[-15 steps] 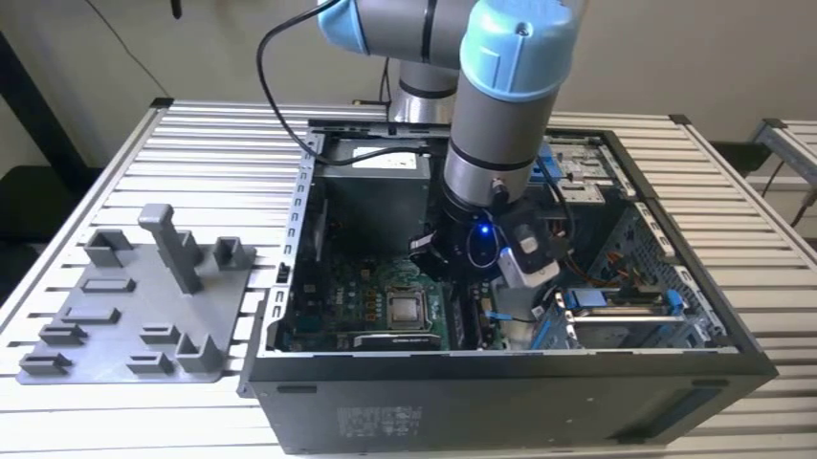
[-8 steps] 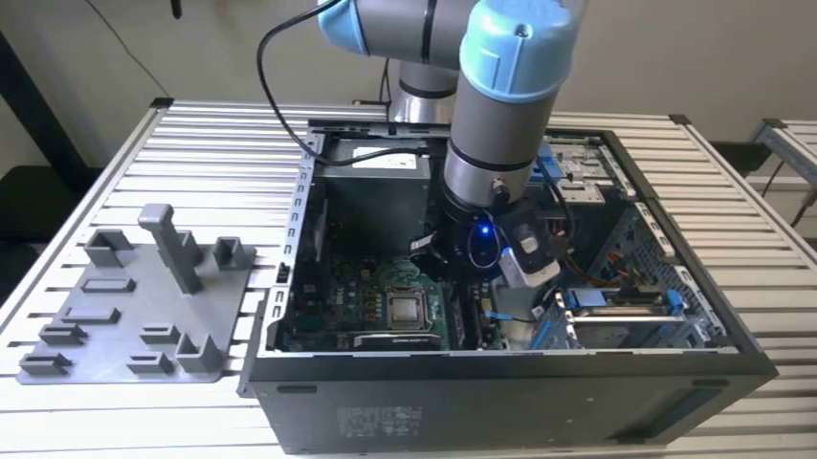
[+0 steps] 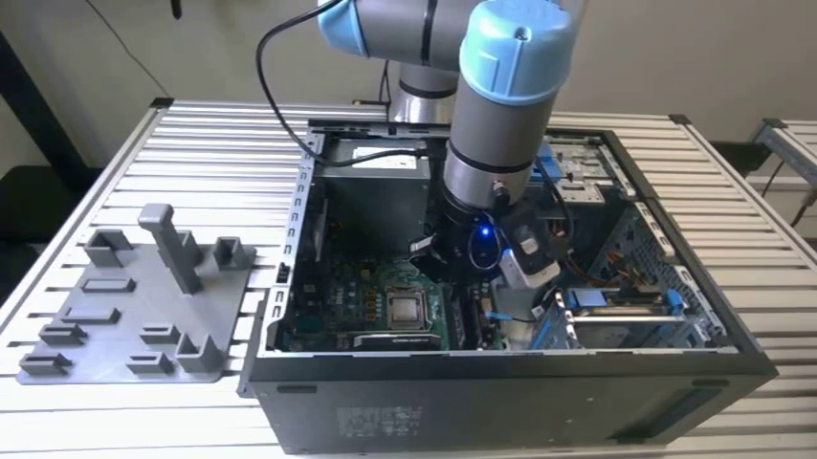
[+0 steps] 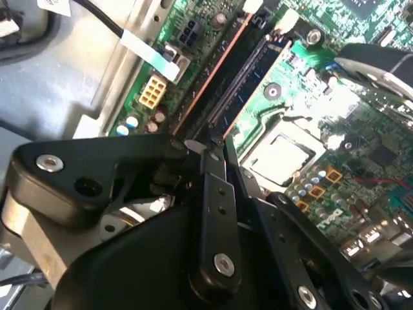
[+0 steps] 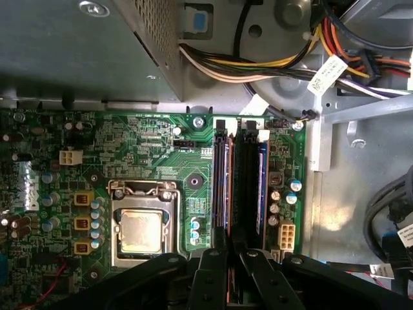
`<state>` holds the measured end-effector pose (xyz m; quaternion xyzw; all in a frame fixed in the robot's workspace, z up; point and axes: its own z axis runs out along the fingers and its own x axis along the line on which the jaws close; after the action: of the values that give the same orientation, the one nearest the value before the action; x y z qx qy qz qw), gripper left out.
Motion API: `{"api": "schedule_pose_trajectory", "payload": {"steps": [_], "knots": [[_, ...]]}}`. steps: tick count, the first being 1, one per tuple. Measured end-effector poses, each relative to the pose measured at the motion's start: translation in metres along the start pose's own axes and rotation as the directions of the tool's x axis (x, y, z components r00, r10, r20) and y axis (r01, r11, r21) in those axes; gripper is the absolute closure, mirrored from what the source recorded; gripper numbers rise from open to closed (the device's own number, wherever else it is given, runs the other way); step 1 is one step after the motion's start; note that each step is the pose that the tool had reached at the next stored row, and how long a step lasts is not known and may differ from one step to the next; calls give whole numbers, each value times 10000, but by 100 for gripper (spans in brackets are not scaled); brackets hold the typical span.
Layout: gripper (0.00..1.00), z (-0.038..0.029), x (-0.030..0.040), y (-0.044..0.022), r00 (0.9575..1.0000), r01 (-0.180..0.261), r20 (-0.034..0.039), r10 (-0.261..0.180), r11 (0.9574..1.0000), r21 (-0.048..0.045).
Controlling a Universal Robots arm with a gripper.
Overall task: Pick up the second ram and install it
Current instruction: 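Insert the second ram into the second slot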
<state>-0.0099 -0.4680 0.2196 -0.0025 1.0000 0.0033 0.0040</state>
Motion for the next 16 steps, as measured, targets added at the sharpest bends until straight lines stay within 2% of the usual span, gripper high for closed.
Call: {"api": "schedule_pose_trajectory", "payload": {"steps": [16], "knots": [[86,0,0,-13,10000,-82,0,82,10000,-15]]}}
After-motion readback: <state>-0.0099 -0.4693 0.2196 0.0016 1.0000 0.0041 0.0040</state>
